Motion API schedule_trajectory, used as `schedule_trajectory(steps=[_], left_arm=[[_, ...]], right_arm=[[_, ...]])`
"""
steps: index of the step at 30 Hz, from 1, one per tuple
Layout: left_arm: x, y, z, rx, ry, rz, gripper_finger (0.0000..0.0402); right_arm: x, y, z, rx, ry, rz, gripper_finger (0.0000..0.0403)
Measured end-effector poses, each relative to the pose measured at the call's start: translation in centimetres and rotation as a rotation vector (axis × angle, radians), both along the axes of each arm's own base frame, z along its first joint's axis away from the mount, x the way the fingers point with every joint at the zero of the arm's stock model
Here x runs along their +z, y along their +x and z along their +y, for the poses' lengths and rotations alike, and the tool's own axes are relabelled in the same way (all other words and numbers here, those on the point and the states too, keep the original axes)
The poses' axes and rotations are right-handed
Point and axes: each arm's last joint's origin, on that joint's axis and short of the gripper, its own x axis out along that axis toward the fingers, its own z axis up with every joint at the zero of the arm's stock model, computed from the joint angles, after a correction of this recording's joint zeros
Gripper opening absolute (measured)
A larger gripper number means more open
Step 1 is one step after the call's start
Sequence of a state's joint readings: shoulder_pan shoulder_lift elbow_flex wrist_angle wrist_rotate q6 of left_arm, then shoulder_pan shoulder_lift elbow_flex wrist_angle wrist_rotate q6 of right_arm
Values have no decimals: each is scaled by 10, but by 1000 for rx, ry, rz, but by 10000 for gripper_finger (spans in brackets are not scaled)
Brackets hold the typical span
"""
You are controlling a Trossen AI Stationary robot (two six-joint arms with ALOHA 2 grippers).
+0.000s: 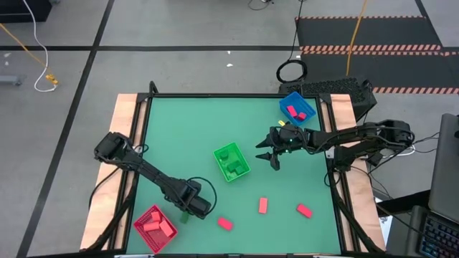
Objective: Sort & place blocks by color
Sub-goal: Put the dark green block into the green bin
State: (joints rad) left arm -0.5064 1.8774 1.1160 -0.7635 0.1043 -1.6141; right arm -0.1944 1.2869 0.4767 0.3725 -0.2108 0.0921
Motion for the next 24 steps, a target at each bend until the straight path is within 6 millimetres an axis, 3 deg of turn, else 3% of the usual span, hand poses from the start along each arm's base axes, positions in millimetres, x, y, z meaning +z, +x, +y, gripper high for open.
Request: schedule_trajectory(steps=[5,10,20,24], left_arm=[[1,3,4,-28,-20,8,102],[14,19,20,-122,13,-4,102],[82,75,77,-365,335,-214,110],[100,92,101,-482,472,-277,111]], right_arm=[[0,0,0,0,-1,-4,212],[1,0,0,0,-2,-10,212],[1,0,-2,20,-50,-14,212],[1,0,-5,2,-49,-13,212]])
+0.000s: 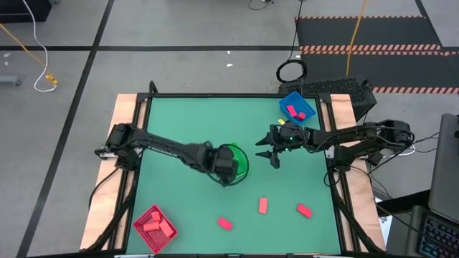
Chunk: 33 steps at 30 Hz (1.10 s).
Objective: Sort & place blocks by color
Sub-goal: Put the dark green block into the green bin, then put the pink block into the red bin
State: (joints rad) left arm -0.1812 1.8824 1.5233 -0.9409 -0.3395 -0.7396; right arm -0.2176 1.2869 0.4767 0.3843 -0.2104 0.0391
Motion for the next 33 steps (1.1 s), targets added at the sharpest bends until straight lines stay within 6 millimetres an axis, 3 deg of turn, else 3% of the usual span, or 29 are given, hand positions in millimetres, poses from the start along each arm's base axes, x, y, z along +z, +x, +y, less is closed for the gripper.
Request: schedule_trajectory(steps=[6,11,15,25,28,33], left_arm=[[6,17,36,-103,56,-82,112],[5,23,52,-138,70,-93,113],[5,23,56,-172,78,-86,137],[5,23,50,-206,76,-83,252],[12,21,51,-217,110,-93,266],[39,17,52,-273,183,-199,258]], right_arm=[[4,-6,-7,-34,3,15,212],[9,-11,-11,-57,3,8,212],[11,-12,-11,-59,0,-3,212],[11,-12,-11,-70,23,-3,212],[11,-12,-10,-58,4,-3,212],[13,-10,-7,0,-39,-30,212]])
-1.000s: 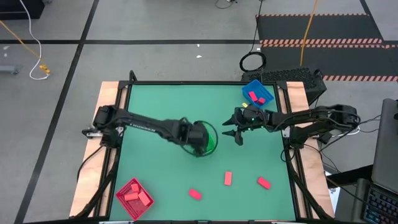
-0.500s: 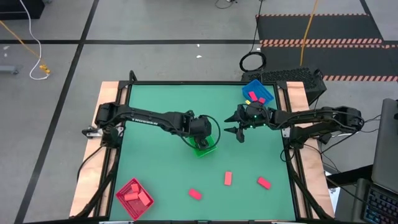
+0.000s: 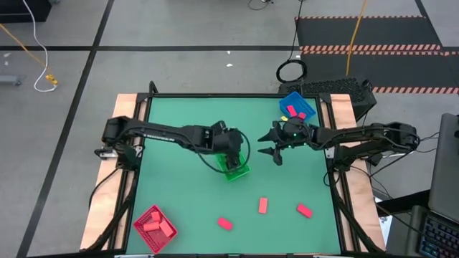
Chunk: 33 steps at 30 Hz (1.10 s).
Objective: Sort & place blocks by color
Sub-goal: Put the pink block into the red bin
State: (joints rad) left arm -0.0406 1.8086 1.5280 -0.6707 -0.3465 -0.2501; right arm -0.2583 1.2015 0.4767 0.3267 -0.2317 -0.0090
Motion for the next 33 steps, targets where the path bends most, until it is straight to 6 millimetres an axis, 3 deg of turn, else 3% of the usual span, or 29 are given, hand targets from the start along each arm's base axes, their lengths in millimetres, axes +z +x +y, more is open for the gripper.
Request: schedule_trajectory(steps=[6,9,13,21,26,33], left_arm=[[42,-9,-2,-112,93,-189,229],[53,-15,-2,-159,130,-292,216],[52,-25,-3,-241,146,-443,202],[21,-57,-7,-426,138,-724,189],[24,-80,11,-366,181,-853,190],[30,-89,34,-259,111,-918,191]], right_arm=[[-1,2,15,74,54,10,212],[-4,2,26,99,81,49,212],[-8,2,45,79,67,105,212],[-7,0,85,147,-8,120,212],[8,9,108,161,-53,111,212],[42,38,136,94,-166,274,212]])
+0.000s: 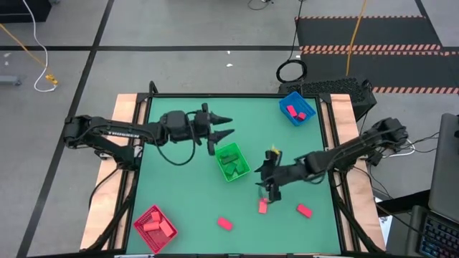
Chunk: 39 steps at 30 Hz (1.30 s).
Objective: Sort & place blocks by color
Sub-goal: Put the pink block into the red bin
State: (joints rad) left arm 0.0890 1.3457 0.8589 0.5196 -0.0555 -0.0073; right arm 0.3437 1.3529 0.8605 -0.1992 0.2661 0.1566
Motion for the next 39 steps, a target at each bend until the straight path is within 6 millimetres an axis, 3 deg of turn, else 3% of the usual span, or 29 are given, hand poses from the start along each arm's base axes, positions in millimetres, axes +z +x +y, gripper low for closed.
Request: schedule_trajectory(steps=[7,14,18,24,30,39], left_arm=[[4,-2,-3,-92,23,-10,191],[10,-15,-8,-104,-21,42,191],[11,-20,-19,-141,-25,68,191],[12,-20,-37,-173,4,66,191],[11,-20,-46,-186,4,76,191],[9,-21,-54,-215,12,96,191]], right_arm=[[2,34,25,-85,-19,352,212],[-24,59,43,-445,378,569,212],[-42,57,50,-564,413,656,212],[-41,54,52,-687,393,612,212],[-34,54,50,-692,340,506,212],[-28,62,57,-501,297,422,212]])
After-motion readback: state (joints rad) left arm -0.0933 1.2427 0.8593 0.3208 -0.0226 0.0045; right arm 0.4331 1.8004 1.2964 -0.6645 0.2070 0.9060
